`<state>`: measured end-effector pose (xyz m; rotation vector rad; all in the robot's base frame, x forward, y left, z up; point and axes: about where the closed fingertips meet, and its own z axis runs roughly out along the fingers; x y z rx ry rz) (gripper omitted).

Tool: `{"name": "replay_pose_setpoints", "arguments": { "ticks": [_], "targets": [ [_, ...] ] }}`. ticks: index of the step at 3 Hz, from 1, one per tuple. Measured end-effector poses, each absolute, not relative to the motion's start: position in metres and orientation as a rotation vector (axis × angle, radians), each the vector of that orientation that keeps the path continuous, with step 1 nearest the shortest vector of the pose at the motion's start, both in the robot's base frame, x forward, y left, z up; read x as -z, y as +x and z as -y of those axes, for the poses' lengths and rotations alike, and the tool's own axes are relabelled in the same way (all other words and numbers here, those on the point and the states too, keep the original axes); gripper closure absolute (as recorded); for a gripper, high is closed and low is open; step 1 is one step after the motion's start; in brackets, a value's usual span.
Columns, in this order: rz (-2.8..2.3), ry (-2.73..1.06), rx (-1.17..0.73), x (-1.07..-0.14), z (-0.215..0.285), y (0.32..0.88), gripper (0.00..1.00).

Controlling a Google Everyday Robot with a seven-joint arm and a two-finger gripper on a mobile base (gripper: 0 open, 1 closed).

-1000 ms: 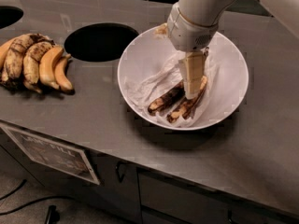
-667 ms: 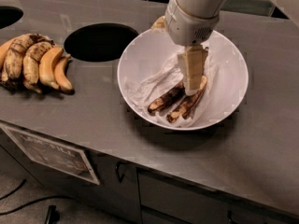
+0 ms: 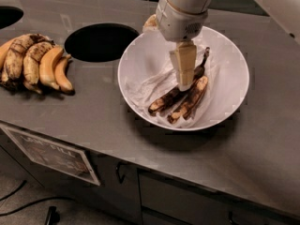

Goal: Pick banana from white bowl

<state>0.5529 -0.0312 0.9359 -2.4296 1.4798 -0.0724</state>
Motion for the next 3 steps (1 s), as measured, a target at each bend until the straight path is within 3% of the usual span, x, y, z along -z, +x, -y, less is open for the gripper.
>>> {"name": "replay_pose_setpoints", "arguments": {
  "ticks": [1,3],
  "targets": [
    [-1.472,-2.431,0.067,-0.9329,0.0284,0.5555,0.00],
    [-1.459,-2.427,0.049,-0.9241,0.0269,0.5580,0.29]
  ]
}}
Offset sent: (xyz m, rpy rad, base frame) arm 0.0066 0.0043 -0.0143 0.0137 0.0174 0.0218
